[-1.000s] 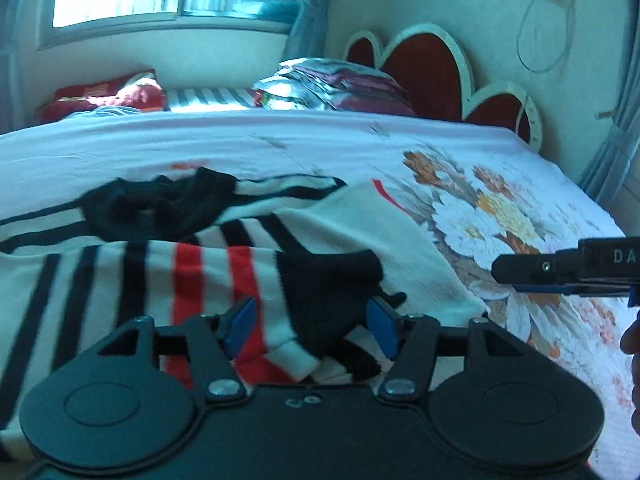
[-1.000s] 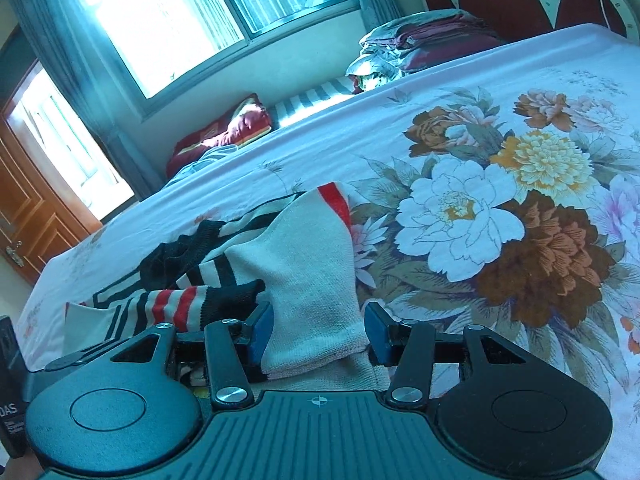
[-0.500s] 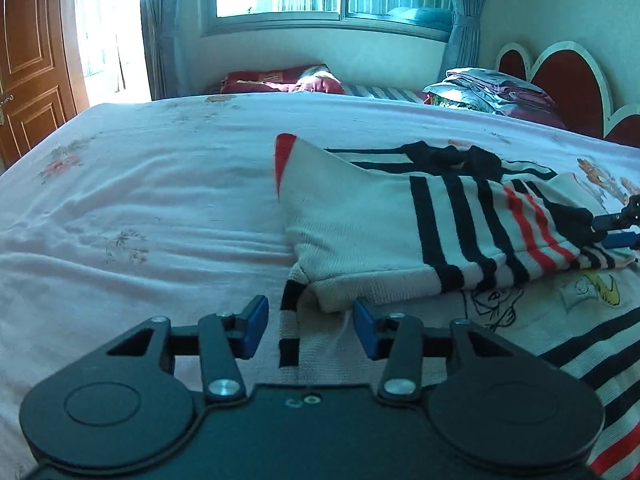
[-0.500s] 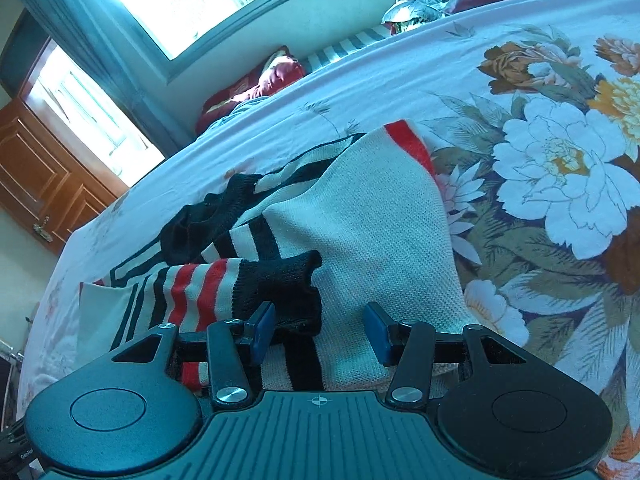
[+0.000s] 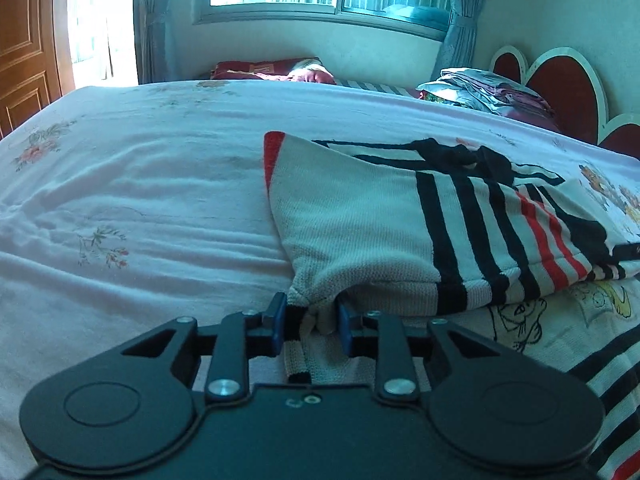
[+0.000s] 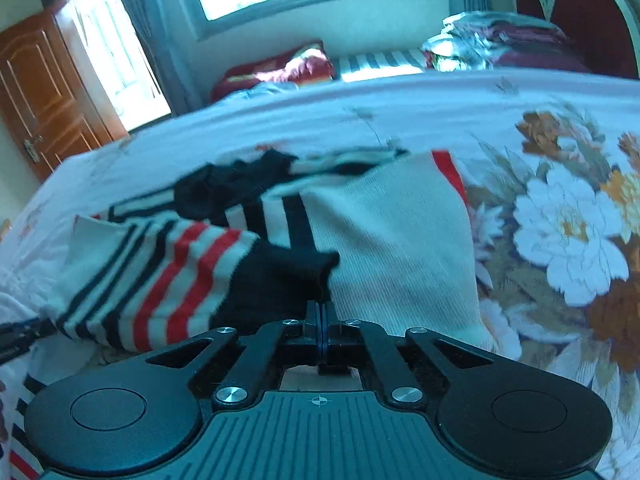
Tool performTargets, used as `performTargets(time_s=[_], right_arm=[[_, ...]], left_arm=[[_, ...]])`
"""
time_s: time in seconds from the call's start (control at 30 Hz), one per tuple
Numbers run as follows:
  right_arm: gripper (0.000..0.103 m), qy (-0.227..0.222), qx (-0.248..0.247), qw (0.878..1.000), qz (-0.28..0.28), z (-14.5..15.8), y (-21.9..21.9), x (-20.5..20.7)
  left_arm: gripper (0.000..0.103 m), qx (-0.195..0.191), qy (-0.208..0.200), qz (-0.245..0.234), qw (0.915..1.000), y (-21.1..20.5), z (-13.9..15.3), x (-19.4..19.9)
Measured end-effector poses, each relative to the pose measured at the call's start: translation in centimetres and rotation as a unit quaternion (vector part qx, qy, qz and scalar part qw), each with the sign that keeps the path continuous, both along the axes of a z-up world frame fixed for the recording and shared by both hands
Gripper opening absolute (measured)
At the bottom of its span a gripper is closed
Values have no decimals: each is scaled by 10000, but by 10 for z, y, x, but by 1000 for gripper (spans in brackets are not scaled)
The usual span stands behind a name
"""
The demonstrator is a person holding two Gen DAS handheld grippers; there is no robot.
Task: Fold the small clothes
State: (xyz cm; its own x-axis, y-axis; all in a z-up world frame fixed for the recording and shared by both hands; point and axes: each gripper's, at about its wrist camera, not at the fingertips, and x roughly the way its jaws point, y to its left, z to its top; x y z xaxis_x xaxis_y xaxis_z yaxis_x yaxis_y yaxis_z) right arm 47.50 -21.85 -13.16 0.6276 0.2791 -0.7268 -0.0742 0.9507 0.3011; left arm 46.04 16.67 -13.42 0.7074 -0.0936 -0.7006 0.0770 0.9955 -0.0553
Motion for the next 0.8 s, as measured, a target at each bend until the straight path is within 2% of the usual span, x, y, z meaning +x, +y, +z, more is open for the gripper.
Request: performTargets(time_s=[0.07, 0.13, 0.17, 0.2, 0.23, 0.27, 0.33, 0.37, 0.4, 0.43, 0.5, 0.57, 0.6, 0.7, 0.8], right_arm=[[0, 65, 308, 9991, -272, -6, -10, -5], [1, -107, 504, 9968, -612, 2, -20, -12], [10, -151, 620, 9957, -666, 6, -25, -14], [21, -176, 717, 9950, -672, 8, -28, -14], [53, -208, 773, 9944, -696, 9, -29, -13], [68, -240, 820, 9937, -727, 9, -30, -11], [68, -217, 1058, 9919, -667, 5, -29, -4], [65, -140, 1191, 9910, -597, 1, -26, 3], [57, -69, 1224, 9910, -528, -3, -22, 8], [36, 11, 1220, 9914, -470, -8, -17, 12], [30, 59, 1127, 9927, -427, -14, -10, 16], [7, 65, 1002, 9944, -328, -13, -8, 16], [7, 92, 1045, 9941, -273, -10, -9, 14], [7, -110, 818, 9965, -145, 5, -12, -3], [7, 87, 535, 9985, -103, -9, -8, -7]], left_arm=[[38, -150, 163, 14, 9998, 10, 4, -1], [46, -194, -69, 75, 9998, 18, 17, -12], [48, -198, -273, 98, 9994, 21, 26, -19], [49, -269, -401, 71, 9988, 22, 33, -23], [49, -372, -486, 5, 9981, 21, 39, -23], [49, -452, -546, -74, 9975, 17, 41, -22], [48, -561, -544, -316, 9964, 1, 41, -11], [48, -593, -521, -413, 9960, -6, 37, -6], [47, -608, -467, -473, 9959, -12, 32, 0], [47, -616, -335, -494, 9963, -19, 23, 8], [46, -537, -104, -428, 9976, -25, 6, 19], [45, -494, -141, -357, 9980, -24, 1, 22], [41, -453, -168, -306, 9984, -23, 2, 22], [41, -385, -142, -355, 9985, -19, 0, 21], [42, -210, -100, -496, 9985, -21, -1, 24]])
